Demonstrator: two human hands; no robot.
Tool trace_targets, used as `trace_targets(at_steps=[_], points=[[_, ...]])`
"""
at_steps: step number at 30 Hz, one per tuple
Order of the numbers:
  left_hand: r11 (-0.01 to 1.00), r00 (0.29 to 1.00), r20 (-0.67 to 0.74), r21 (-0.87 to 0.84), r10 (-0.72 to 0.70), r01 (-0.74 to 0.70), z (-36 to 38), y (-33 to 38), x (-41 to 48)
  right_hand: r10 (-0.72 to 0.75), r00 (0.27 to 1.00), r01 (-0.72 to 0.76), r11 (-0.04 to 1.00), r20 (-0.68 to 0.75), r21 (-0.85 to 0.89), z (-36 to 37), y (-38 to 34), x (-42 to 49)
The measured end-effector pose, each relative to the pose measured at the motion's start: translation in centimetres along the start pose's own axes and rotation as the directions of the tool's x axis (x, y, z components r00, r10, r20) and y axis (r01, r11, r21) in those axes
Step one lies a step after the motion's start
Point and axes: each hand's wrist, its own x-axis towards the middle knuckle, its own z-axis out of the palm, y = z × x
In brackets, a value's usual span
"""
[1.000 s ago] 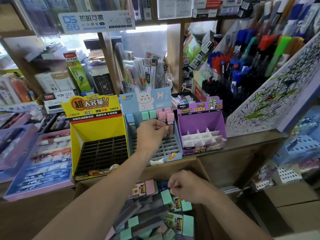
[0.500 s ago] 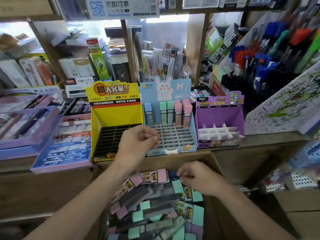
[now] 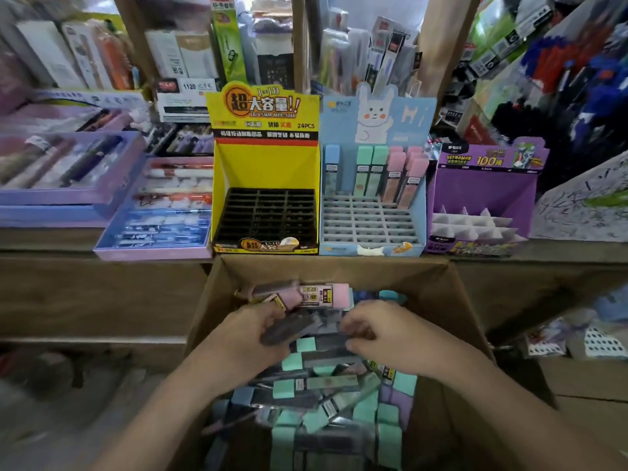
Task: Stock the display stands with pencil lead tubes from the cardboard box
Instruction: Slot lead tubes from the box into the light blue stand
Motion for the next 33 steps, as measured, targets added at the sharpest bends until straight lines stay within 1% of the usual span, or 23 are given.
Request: trace_targets(at_steps=[3, 5, 9, 13, 17, 19, 21, 25, 30, 33], points=[[0.996, 1.0, -0.004, 0.08, -0.028, 0.028, 0.1, -0.6, 0.1, -0.052, 0.998, 0.05, 0.996, -0.024, -0.078, 1.7, -0.3, 0.5], [0.996, 1.0, -0.004, 0.084, -0.029, 0.03, 0.2, -0.7, 0.2, -0.095, 0.995, 0.091, 0.988, -0.03, -0.127, 2.4, -0.1, 0.5], [0.999, 0.998, 0.042, 0.008, -0.047, 0.046, 0.5, -0.8, 0.1, -0.135, 0.99, 0.129, 0.98, -0.028, -0.153, 2.9, 0.3, 0.0], [0.998, 0.997, 0.057, -0.022, -0.056, 0.058, 0.5, -0.8, 0.1, -0.141, 0.99, 0.137, 0.98, -0.021, -0.146, 3.1, 0.1, -0.4], [0.995, 0.991, 0.124, -0.077, -0.047, 0.057, 0.5, -1.1, 0.1, -0.154, 0.988, 0.148, 0.975, -0.025, -0.163, 3.0, -0.2, -0.5], [0.996, 0.988, 0.148, -0.079, -0.037, 0.049, 0.4, -1.3, 0.1, -0.16, 0.987, 0.155, 0.972, -0.014, -0.176, 2.8, -0.2, -0.6], [0.997, 0.985, 0.168, -0.066, -0.027, 0.038, 0.4, -1.5, 0.1, -0.145, 0.989, 0.142, 0.975, -0.004, -0.172, 2.5, -0.2, -0.7], [0.992, 0.981, 0.192, -0.129, 0.015, 0.01, 0.8, -1.6, 0.3, -0.087, 0.996, 0.09, 0.986, 0.032, -0.138, 1.9, 0.0, -0.8], [0.993, 0.98, 0.197, -0.104, -0.029, 0.051, 1.3, -1.6, 0.5, -0.074, 0.995, 0.081, 0.99, 0.06, -0.114, 1.7, -0.2, -1.2], [0.996, 0.981, 0.19, -0.074, -0.042, 0.057, 1.5, -1.6, 0.4, -0.041, 0.997, 0.046, 0.997, 0.072, -0.064, 1.5, -0.5, -1.4]])
